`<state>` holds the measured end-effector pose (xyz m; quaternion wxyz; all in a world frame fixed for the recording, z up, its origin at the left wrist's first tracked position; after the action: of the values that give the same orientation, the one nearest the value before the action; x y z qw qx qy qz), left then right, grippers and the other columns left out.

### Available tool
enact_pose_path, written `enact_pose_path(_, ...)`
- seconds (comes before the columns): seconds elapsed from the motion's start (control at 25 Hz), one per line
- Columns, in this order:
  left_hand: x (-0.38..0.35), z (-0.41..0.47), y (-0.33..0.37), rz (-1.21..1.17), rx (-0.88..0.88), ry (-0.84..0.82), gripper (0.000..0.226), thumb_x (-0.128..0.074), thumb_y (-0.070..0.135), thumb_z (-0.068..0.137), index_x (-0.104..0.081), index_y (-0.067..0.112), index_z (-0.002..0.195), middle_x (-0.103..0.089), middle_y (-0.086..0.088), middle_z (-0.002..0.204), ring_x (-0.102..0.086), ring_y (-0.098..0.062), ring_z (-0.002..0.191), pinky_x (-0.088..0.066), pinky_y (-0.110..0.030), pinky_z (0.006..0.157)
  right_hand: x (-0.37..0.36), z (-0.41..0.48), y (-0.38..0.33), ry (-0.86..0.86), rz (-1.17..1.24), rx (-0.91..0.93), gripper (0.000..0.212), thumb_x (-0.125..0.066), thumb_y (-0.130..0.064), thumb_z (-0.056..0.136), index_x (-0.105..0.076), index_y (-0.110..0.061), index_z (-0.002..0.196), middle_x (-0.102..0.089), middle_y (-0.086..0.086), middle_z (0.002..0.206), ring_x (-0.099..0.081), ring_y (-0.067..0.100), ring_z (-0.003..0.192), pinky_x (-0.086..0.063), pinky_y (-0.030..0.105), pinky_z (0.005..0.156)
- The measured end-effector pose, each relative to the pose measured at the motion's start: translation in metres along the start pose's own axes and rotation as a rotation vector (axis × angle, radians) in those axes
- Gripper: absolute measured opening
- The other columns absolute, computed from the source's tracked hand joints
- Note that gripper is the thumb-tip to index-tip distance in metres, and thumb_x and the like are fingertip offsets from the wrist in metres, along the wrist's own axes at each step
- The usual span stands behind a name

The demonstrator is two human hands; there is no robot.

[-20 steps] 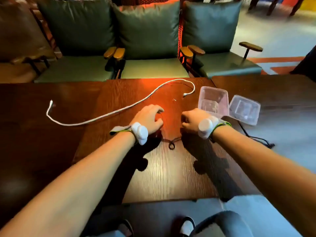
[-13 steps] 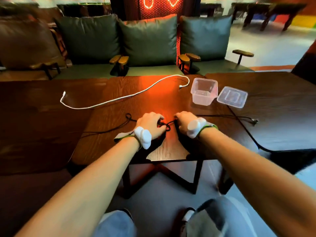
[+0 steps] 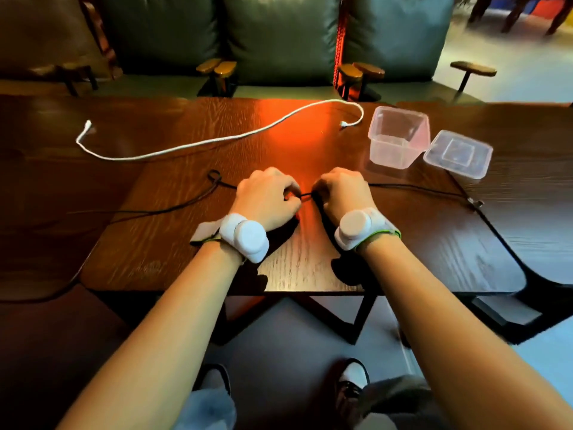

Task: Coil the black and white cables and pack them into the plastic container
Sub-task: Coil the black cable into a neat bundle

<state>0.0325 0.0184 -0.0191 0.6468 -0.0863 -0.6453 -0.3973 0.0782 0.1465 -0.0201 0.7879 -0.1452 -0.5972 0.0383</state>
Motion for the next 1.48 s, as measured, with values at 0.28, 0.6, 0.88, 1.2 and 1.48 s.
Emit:
enact_pose_path(0.28,0.019,-0.011,-0.042,0.088,0.087,0.065,0.023,-0.055,0.016,0.086,-0.067,0.031,0.099,-0.060,-0.002,0.117,-0.053,-0.032,0.114,-0.046,-0.045,0.095,0.019,-0.010,0.028,-0.007,-0.163,-0.138,0.022,-0.060,-0.016,0.090,-0.071,-0.016,0.109,-0.059,0.013,0.116,-0.055,0.038,0.109,-0.050,0.043,0.089)
enact_pose_path(0.6,0.005,-0.030,-0.005,0.128,-0.158,0.116,0.009,-0.057,0.028,0.098,-0.064,0.026,0.103,-0.061,0.004,0.105,-0.055,-0.025,0.100,-0.047,-0.045,0.082,0.007,-0.029,-0.016,-0.115,0.082,0.007,0.016,-0.065,-0.029,0.091,-0.073,-0.025,0.104,-0.059,0.005,0.114,-0.054,0.029,0.110,-0.046,0.041,0.093)
enact_pose_path(0.88,0.006,-0.033,-0.013,0.105,-0.155,0.146,0.009,-0.057,0.033,0.097,-0.059,0.027,0.104,-0.057,0.004,0.102,-0.055,-0.025,0.097,-0.047,-0.045,0.083,0.013,-0.031,-0.006,-0.088,0.014,0.036,0.019,-0.068,-0.023,0.089,-0.071,-0.032,0.105,-0.059,0.001,0.109,-0.056,0.027,0.105,-0.049,0.041,0.087)
enact_pose_path(1.2,0.016,-0.036,-0.024,0.153,-0.191,0.116,0.009,-0.051,0.030,0.100,-0.056,0.025,0.106,-0.057,0.000,0.105,-0.056,-0.029,0.101,-0.047,-0.049,0.082,0.003,-0.017,-0.033,-0.170,0.132,0.091,0.013,-0.069,-0.030,0.089,-0.073,-0.026,0.102,-0.063,-0.003,0.096,-0.063,0.023,0.095,-0.052,0.037,0.082)
enact_pose_path(1.48,0.013,-0.040,-0.006,0.118,-0.268,0.176,0.006,-0.052,0.028,0.099,-0.057,0.025,0.102,-0.061,0.002,0.096,-0.054,-0.029,0.095,-0.046,-0.048,0.079,-0.002,-0.042,-0.033,-0.164,0.094,0.146,0.033,-0.043,-0.040,0.102,-0.064,-0.014,0.105,-0.062,0.008,0.098,-0.058,0.027,0.093,-0.047,0.044,0.082)
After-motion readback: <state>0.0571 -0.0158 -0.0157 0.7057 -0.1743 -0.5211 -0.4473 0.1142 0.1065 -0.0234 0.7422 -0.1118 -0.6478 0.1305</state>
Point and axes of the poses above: each hand's wrist, its own z-axis towards the middle knuckle, its own x-axis out of the back of the hand, y = z × x, the point moved 8 cm from there along z, towards the middle knuckle
